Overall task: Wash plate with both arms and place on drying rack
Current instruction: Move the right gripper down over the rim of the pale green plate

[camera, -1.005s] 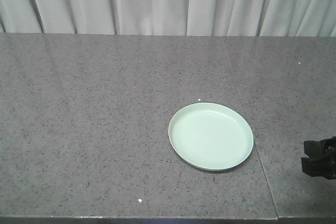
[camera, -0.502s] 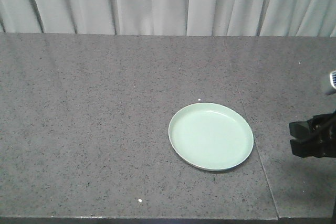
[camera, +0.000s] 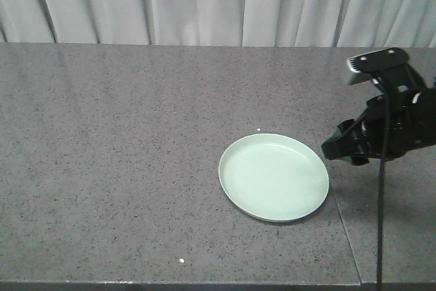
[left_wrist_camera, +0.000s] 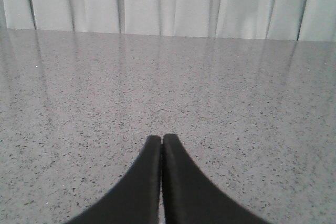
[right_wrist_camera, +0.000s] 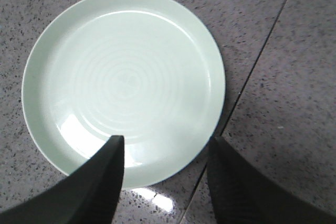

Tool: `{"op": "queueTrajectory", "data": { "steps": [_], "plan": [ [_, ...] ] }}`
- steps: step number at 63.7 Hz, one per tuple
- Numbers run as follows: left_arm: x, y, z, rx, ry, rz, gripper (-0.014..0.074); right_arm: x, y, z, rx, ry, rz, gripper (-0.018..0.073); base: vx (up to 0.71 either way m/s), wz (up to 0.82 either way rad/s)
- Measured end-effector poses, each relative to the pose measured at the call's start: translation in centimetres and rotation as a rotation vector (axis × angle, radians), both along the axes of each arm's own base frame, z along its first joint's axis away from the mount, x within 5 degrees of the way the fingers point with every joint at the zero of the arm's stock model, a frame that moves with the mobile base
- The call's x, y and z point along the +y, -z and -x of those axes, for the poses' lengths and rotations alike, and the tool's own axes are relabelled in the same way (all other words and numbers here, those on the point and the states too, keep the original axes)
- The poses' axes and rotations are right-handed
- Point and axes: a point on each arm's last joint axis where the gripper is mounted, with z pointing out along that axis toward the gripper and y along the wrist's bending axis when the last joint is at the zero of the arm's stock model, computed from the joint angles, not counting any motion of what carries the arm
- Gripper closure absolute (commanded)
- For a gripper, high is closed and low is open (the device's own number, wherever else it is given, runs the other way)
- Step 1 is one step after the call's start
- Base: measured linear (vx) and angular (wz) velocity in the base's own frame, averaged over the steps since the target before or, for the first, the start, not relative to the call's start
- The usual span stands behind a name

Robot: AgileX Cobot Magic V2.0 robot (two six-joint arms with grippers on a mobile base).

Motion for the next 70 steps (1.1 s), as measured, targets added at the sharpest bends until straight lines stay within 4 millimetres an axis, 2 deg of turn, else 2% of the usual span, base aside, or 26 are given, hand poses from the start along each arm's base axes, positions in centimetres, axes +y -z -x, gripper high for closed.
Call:
{"op": "queueTrajectory", "data": {
  "steps": [8, 17, 29, 52, 70],
  "plan": [
    [0.0, 0.0, 0.0, 0.0, 0.0, 0.0, 0.0602, 1.5, 0.7, -2.1, 0.068, 0.052, 0.054, 0.0206, 0.0, 0.0],
    [0.0, 0.0, 0.0, 0.0, 0.0, 0.0, 0.0602, 1.4, 1.6, -4.1, 0.144, 0.162, 0.107, 0.0206, 0.0, 0.0],
    [0.0, 0.0, 0.0, 0.0, 0.0, 0.0, 0.0602, 1.7, 3.3, -5.9, 0.258, 0.202, 0.149, 0.0206, 0.0, 0.0],
    [0.0, 0.0, 0.0, 0.0, 0.0, 0.0, 0.0602, 2.1, 6.9, -7.5, 0.415, 0.245, 0.179, 0.0206, 0.0, 0.0],
    [0.0, 0.0, 0.0, 0.0, 0.0, 0.0, 0.0602, 2.2, 8.3, -7.8, 0.462, 0.254, 0.19, 0.0237, 0.0, 0.0]
  ]
}}
